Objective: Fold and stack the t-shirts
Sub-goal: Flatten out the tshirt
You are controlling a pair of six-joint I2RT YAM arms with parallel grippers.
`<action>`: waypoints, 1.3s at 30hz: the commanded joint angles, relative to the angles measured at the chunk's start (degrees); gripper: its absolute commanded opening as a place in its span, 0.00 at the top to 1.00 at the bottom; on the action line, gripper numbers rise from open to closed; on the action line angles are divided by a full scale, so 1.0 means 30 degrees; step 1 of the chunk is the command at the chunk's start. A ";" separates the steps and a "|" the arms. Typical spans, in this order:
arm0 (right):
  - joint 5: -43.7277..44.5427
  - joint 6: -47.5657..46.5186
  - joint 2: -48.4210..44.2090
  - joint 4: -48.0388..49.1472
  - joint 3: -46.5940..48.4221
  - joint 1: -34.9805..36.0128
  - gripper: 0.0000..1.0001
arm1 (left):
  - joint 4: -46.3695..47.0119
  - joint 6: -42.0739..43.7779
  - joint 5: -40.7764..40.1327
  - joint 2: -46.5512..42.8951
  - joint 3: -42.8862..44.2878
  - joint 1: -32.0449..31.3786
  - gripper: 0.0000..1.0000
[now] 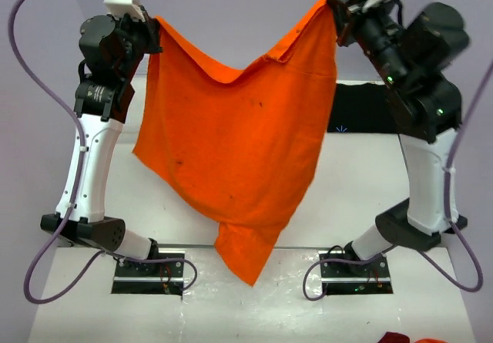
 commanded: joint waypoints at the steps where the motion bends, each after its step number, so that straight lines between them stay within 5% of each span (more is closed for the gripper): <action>1: 0.0934 -0.0765 0.0442 0.0488 0.0615 -0.0475 1.00 | 0.1161 0.0811 -0.0662 0.0477 0.0855 0.0154 1.00; 11: 0.1082 -0.0591 -0.2160 -0.0037 -0.2193 -0.0475 1.00 | 0.0605 0.0578 -0.0486 -0.1773 -0.0840 0.0154 1.00; 18: 0.1316 0.0112 -0.5116 -0.1707 -0.2813 0.0432 1.00 | -0.0742 -0.0270 0.0859 -0.6278 -0.2860 0.0154 1.00; 30: -0.2316 0.2484 -0.7584 -0.3204 -0.1347 0.0990 1.00 | -0.3557 -0.1061 0.1916 -0.9424 -0.1719 0.0125 1.00; 36: -0.0239 0.2281 -0.6794 -0.1597 -0.6144 0.0990 1.00 | -0.2302 -0.1648 0.1945 -0.8194 -0.5814 0.0125 1.00; 39: 0.0672 0.2339 -0.6881 0.0741 -1.1931 0.0700 1.00 | -0.0221 -0.2233 0.1946 -0.7667 -0.9973 0.0154 1.00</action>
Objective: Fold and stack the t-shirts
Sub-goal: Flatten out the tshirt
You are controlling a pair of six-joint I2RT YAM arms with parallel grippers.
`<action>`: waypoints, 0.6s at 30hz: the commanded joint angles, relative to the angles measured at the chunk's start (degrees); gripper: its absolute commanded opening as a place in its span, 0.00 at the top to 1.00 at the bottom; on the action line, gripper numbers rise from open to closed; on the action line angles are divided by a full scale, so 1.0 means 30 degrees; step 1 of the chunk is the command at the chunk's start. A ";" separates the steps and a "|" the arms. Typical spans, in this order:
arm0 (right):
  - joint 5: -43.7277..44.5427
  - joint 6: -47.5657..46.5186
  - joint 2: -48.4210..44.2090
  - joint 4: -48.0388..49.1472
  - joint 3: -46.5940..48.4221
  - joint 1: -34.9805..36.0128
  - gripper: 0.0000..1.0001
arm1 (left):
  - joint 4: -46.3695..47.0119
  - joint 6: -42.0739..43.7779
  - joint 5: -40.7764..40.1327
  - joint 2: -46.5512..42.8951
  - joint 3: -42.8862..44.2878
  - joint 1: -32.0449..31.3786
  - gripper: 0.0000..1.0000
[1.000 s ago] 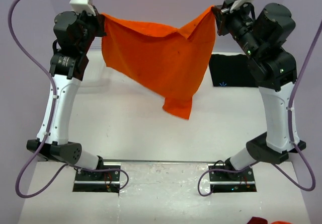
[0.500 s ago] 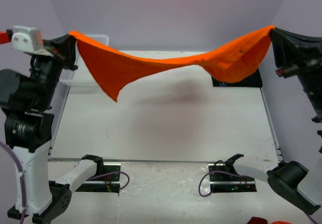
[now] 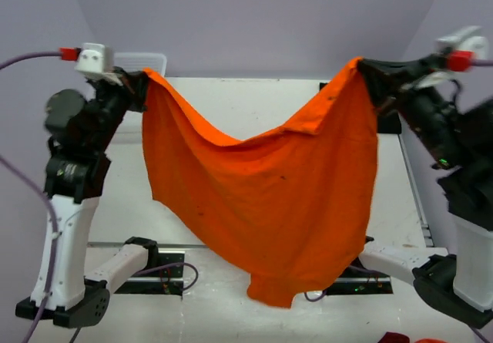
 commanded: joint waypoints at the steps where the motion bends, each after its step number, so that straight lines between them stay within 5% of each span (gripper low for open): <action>1: 0.1218 0.0452 0.1432 0.2017 -0.4787 -0.0424 1.00 | 0.1529 -0.0952 0.0117 0.1732 -0.4749 0.0110 1.00; 8: 0.1188 0.1771 0.4066 0.5272 -1.1003 -0.2739 1.00 | 0.4961 -0.2241 -0.3191 0.5245 -0.9806 0.0110 1.00; 18: 0.0983 0.1421 0.8549 0.5684 -1.1188 -0.4525 1.00 | 0.5960 -0.1921 -0.5302 1.0403 -0.7968 0.0110 1.00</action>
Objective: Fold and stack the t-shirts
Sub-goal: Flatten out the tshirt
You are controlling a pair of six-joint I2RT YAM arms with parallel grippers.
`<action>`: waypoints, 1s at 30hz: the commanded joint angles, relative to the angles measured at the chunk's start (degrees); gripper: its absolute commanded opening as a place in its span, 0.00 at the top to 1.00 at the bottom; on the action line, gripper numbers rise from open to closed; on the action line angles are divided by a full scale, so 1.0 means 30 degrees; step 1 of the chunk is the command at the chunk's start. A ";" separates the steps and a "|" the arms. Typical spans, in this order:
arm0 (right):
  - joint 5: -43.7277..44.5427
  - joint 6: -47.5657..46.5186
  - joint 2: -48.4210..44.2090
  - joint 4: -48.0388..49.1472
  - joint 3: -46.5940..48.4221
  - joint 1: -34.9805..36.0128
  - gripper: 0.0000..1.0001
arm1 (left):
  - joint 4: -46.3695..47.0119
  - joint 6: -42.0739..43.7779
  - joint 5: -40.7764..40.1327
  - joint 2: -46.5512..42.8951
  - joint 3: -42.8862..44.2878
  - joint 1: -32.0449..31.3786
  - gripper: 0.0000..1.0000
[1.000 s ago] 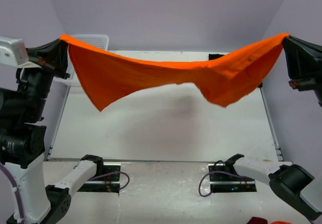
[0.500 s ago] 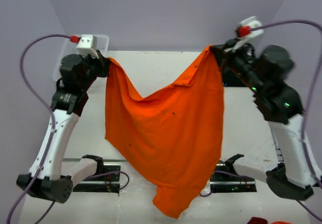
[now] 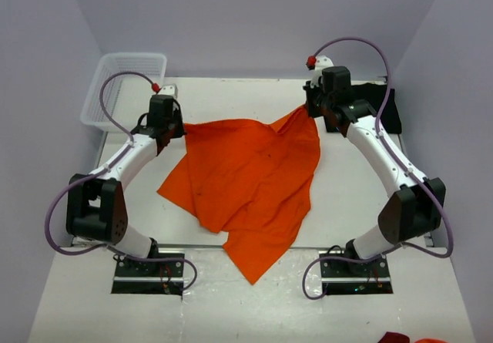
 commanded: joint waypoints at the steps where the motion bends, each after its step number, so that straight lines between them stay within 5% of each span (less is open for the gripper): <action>1: 0.0385 -0.0131 0.0972 0.1575 0.1464 -0.0622 1.00 | 0.1916 0.0410 -0.1304 0.0381 0.1930 0.0103 1.00; 14: 0.0562 -0.0396 0.3878 -0.0971 0.7877 -0.1209 1.00 | 0.3323 0.1555 -0.0514 -0.0291 0.3542 0.0103 1.00; 22: 0.0181 -0.0247 0.0548 -0.2758 1.0193 -0.0654 1.00 | 0.1104 0.1058 0.2061 -0.2428 0.5853 0.0103 1.00; 30: 0.0212 -0.1478 -0.5638 -0.5776 1.2597 0.3444 1.00 | 0.0158 0.0003 0.7038 -0.8452 0.6824 0.0074 1.00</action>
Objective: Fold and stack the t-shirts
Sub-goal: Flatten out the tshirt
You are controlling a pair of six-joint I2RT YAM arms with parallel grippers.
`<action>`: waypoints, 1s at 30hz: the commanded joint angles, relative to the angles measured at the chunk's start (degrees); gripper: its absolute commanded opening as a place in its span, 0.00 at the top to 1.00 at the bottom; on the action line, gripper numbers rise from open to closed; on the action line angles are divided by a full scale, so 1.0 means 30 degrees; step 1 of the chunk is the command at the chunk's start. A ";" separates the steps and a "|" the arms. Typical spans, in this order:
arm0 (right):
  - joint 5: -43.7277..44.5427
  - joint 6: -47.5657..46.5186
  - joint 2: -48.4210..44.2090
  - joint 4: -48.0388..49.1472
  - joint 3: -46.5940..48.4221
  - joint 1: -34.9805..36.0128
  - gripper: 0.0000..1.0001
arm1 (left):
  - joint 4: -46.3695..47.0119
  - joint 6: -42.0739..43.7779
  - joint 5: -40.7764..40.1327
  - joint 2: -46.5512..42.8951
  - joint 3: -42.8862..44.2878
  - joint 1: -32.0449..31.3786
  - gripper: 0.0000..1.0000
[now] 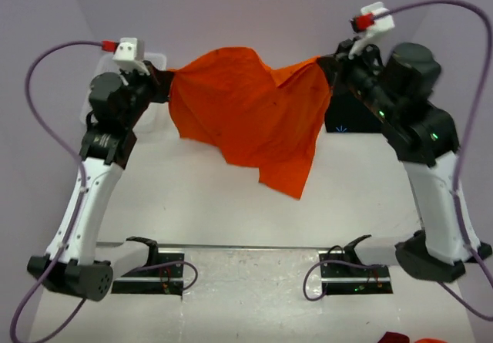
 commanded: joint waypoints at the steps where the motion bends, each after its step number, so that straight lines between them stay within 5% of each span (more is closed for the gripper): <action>1: -0.0408 -0.0861 -0.3601 -0.1107 0.1961 0.1756 1.00 | 0.0026 -0.0530 0.3051 -0.3333 0.1112 0.0102 1.00; 5: -0.1873 -0.0567 -0.5710 -0.2135 0.3394 0.2025 1.00 | -0.0470 -0.0296 0.4050 -0.5474 0.2224 0.0102 1.00; 10: -0.1468 -0.0888 -0.5864 -0.0908 0.3896 0.1996 1.00 | -0.1817 0.0173 0.3204 -0.4164 0.4684 0.0103 1.00; 22: 0.1232 -0.4082 0.4616 0.2488 1.0426 0.0332 1.00 | 0.0755 0.2749 -0.0373 0.5532 1.0514 0.0161 1.00; 30: -0.0351 -0.4900 0.6910 0.4603 1.1276 -0.1051 1.00 | 0.3688 0.3630 0.0242 0.9548 1.2448 0.1362 1.00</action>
